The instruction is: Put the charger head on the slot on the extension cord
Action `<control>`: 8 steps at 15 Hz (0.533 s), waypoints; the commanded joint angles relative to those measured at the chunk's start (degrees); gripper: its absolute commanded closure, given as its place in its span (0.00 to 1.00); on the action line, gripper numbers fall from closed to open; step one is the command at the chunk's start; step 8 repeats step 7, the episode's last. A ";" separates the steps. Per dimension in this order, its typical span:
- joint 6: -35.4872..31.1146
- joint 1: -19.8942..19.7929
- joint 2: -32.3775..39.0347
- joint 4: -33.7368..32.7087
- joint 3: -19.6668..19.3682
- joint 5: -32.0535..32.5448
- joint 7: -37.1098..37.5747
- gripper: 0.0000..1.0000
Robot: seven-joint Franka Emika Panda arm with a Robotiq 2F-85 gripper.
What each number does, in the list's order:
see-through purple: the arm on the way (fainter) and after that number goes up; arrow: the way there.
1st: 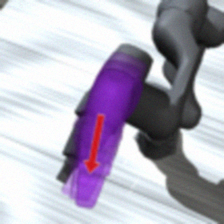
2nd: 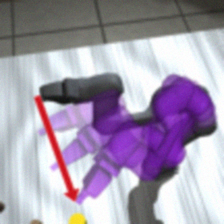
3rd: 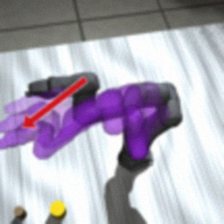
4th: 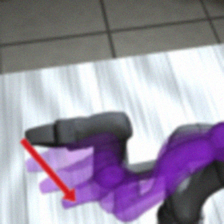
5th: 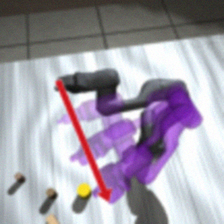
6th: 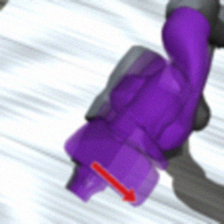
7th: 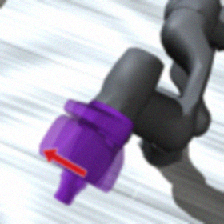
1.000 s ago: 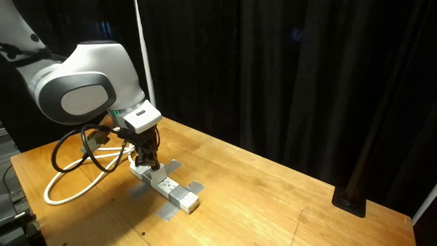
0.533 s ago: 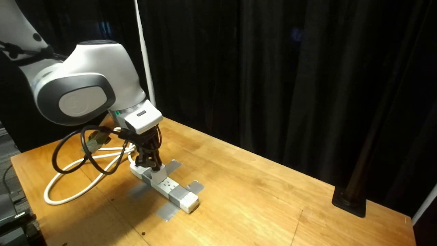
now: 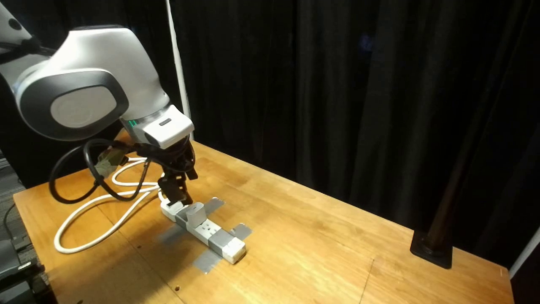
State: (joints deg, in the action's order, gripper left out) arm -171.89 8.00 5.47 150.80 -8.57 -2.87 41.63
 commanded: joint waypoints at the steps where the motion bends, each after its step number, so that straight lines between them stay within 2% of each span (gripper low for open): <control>1: 4.43 -2.32 -11.22 5.60 3.69 -3.50 -4.68 0.00; 3: 9.90 -1.99 -16.38 7.17 5.57 -13.47 -12.00 0.00; 7: 25.55 -1.88 -23.21 8.45 1.28 -29.45 -27.42 0.01; 8: 25.55 -1.88 -23.21 8.45 1.28 -29.45 -27.42 0.01</control>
